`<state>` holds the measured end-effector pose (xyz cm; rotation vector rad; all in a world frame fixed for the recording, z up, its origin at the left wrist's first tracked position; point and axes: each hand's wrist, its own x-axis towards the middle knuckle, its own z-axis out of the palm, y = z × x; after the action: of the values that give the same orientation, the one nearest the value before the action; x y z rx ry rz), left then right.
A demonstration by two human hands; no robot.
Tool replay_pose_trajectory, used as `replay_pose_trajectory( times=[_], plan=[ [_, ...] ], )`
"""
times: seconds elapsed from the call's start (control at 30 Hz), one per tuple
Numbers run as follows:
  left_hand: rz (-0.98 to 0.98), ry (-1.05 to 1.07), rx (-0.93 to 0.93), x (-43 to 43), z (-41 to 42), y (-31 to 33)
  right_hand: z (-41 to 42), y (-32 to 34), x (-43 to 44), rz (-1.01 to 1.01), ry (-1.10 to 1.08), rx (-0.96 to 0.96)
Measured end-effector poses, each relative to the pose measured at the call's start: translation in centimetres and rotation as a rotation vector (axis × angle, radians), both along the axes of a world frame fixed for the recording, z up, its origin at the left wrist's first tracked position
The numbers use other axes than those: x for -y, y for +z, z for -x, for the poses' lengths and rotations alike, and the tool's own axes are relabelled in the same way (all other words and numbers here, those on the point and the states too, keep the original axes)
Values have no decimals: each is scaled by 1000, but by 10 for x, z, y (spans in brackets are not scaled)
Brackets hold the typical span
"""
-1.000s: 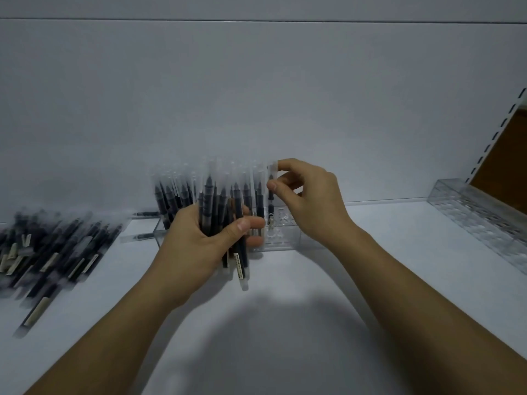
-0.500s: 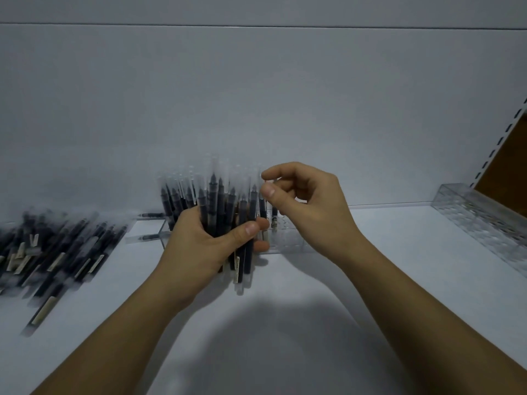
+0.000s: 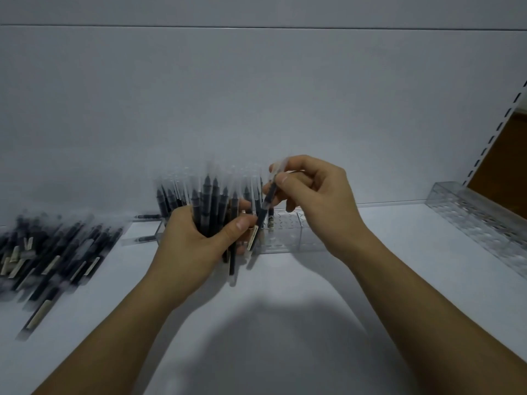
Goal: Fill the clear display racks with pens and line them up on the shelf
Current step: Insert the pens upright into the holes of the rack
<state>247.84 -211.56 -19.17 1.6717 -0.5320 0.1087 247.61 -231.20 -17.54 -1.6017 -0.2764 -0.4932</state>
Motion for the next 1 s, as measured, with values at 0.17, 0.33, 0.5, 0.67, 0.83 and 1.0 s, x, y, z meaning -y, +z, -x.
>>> replay_pose_trajectory(
  times=[0.17, 0.33, 0.5, 0.67, 0.83, 1.0],
  plan=[
    [-454, 194, 399, -8, -9, -11, -2, 7, 16, -48, -136, 37],
    [-721, 157, 509, -10, -7, -11, -2, 8, 23, -13, -255, 95],
    [-923, 164, 583, -8, -3, -9, -5, 3, 23, 77, -290, 113],
    [-932, 171, 568, -9, -3, -6, -8, -7, 19, 257, -306, 166],
    [-934, 146, 600, -9, -4, -6, -12, -17, 10, 384, -295, 169],
    [-882, 119, 617, -10, -8, -11, -15, -24, 10, 400, -312, 98]
  ],
)
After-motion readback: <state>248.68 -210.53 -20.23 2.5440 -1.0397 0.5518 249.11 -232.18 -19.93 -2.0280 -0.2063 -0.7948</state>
